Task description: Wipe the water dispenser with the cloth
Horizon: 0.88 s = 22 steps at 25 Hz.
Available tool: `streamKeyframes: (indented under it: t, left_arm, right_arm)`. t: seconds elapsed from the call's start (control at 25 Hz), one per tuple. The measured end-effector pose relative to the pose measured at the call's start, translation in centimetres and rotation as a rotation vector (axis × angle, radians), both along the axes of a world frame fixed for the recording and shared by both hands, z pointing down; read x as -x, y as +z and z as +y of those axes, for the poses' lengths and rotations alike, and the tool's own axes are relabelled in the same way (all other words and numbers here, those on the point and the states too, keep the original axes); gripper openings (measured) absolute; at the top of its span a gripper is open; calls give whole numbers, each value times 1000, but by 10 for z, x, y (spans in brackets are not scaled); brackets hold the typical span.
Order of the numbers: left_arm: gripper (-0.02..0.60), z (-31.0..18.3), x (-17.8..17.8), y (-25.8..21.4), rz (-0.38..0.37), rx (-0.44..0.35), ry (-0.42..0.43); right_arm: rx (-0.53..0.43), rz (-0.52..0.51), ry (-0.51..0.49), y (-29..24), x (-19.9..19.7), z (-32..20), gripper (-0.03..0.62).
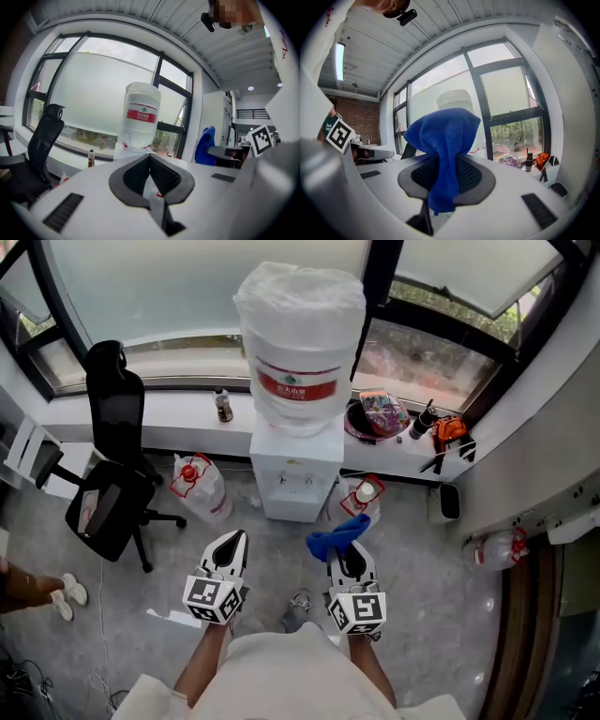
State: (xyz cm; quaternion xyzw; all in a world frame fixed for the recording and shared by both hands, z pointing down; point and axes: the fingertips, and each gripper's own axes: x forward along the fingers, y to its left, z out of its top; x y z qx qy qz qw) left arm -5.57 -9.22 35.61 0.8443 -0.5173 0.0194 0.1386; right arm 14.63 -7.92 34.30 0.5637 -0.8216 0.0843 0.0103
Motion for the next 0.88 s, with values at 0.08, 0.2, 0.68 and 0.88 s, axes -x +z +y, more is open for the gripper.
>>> streamKeyframes:
  t: [0.08,0.2,0.68,0.88]
  left_arm:
    - [11,-10,-7,1,-4,-2,-16]
    - [11,-19,-17,9,-16,-1,-18]
    - [11,-64,-1,28,3,17,7]
    - [11,-80,14,37,8,30,21]
  right_arm:
    - [-4,3,-14,1,-8,-16,103]
    - [10,4,-16,12,-18,-31,103]
    - [56,37,83,50,-28,-98,103]
    - [39,60,143,51,-33,-129,103]
